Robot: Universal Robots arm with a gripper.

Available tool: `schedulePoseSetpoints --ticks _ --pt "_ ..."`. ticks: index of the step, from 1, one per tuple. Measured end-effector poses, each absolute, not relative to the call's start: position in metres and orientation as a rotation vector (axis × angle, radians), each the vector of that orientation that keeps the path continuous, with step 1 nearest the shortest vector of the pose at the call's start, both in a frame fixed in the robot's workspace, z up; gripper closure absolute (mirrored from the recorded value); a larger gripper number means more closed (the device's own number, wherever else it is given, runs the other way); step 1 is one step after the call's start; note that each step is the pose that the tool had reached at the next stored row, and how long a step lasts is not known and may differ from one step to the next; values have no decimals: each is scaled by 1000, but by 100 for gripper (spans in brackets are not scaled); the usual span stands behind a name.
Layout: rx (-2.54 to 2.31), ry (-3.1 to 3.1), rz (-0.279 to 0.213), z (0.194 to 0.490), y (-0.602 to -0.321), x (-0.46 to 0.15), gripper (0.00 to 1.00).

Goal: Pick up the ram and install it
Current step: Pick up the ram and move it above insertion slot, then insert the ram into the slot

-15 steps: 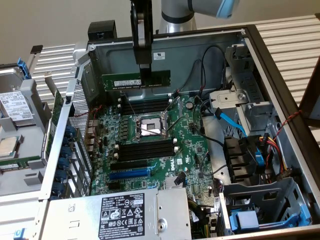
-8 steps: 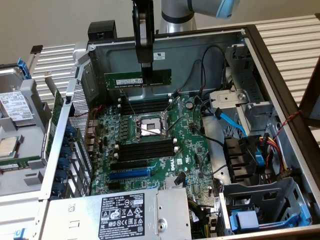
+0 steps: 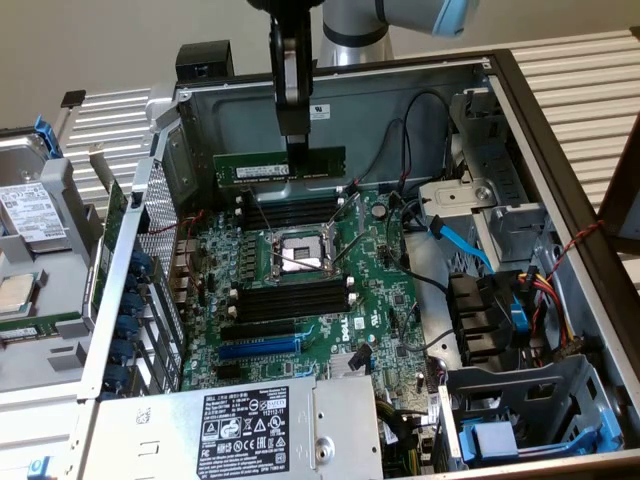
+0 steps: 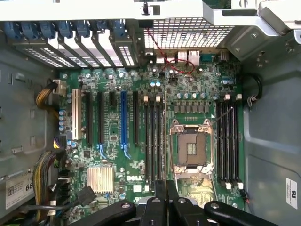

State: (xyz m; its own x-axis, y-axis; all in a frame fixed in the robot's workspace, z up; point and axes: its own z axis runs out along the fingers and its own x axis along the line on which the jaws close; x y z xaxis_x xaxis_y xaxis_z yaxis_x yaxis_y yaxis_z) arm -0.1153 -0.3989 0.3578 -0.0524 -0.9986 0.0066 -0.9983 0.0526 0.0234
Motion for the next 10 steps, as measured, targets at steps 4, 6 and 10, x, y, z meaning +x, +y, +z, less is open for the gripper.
schedulePoseSetpoints --ticks 4,6,10 --pt "2148 -2264 -19 351 -399 -115 87" --pt "2148 -2264 -20 347 -399 -115 87" --pt "2149 -2264 -21 339 -399 -115 87"
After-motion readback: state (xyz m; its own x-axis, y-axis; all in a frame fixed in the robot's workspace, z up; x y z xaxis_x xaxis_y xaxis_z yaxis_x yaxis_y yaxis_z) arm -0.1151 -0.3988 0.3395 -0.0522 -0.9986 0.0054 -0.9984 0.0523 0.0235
